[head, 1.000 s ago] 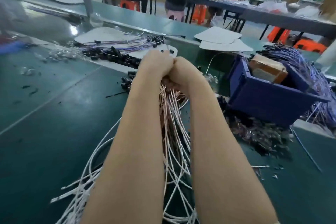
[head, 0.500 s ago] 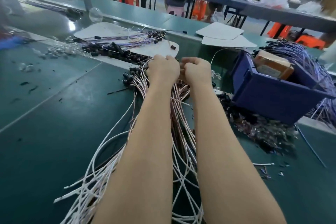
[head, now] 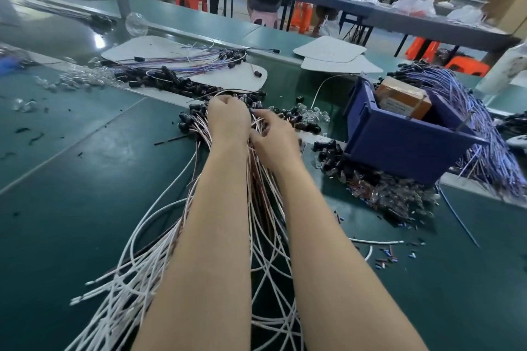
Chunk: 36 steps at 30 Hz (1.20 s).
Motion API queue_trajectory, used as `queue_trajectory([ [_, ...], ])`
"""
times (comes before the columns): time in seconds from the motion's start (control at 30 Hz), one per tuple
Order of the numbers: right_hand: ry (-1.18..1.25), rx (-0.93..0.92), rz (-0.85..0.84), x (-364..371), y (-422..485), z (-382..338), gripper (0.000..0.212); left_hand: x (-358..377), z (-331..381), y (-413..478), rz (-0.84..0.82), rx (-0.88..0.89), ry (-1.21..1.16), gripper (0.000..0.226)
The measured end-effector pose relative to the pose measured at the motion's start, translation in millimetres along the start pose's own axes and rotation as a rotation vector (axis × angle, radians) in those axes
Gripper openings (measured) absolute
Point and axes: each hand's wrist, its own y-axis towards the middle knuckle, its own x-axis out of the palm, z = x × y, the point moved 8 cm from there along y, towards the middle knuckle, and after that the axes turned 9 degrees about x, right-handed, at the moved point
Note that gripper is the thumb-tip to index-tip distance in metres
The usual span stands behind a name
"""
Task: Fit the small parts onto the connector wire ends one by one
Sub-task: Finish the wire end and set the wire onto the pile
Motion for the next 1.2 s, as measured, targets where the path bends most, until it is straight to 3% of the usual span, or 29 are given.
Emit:
queue_trajectory([
  [0.1,-0.192,-0.005,-0.056,12,7,-7,0.035,0,5,-2,-0.011,0.010,-0.015,0.028],
  [0.2,-0.140,0.089,0.004,4,13,-1,0.030,2,7,-5,-0.023,0.011,-0.019,0.031],
  [0.33,0.102,0.153,0.092,-7,10,13,0.021,6,11,-10,-0.037,0.049,0.006,0.020],
  [0.43,0.228,0.038,0.240,-27,-4,11,0.016,12,14,-14,-0.064,0.080,0.083,0.021],
  [0.5,0.430,-0.081,0.350,-48,-18,5,0.006,19,18,-17,-0.094,0.132,0.129,0.019],
  [0.57,0.695,-0.121,0.416,-73,-30,7,0.013,30,26,-23,-0.142,0.210,0.199,0.024],
  [0.63,0.963,-0.084,0.417,-99,-34,18,0.020,51,36,-37,-0.288,0.278,0.200,0.025],
  [0.73,1.294,-0.055,0.421,-152,-43,43,0.012,88,55,-73,-0.589,0.382,0.192,0.023],
  [0.9,1.631,-0.133,0.664,-243,-86,116,0.014,139,71,-133,-0.901,0.520,0.285,0.018],
  [1.0,1.412,0.041,0.648,-250,-98,152,0.008,169,69,-163,-0.929,0.576,0.278,0.012],
  [1.1,1.020,0.148,0.478,-233,-93,170,0.023,197,56,-187,-0.926,0.608,0.354,0.012],
  [1.2,0.996,0.178,0.476,-230,-91,189,0.030,206,36,-190,-0.916,0.591,0.396,0.014],
])
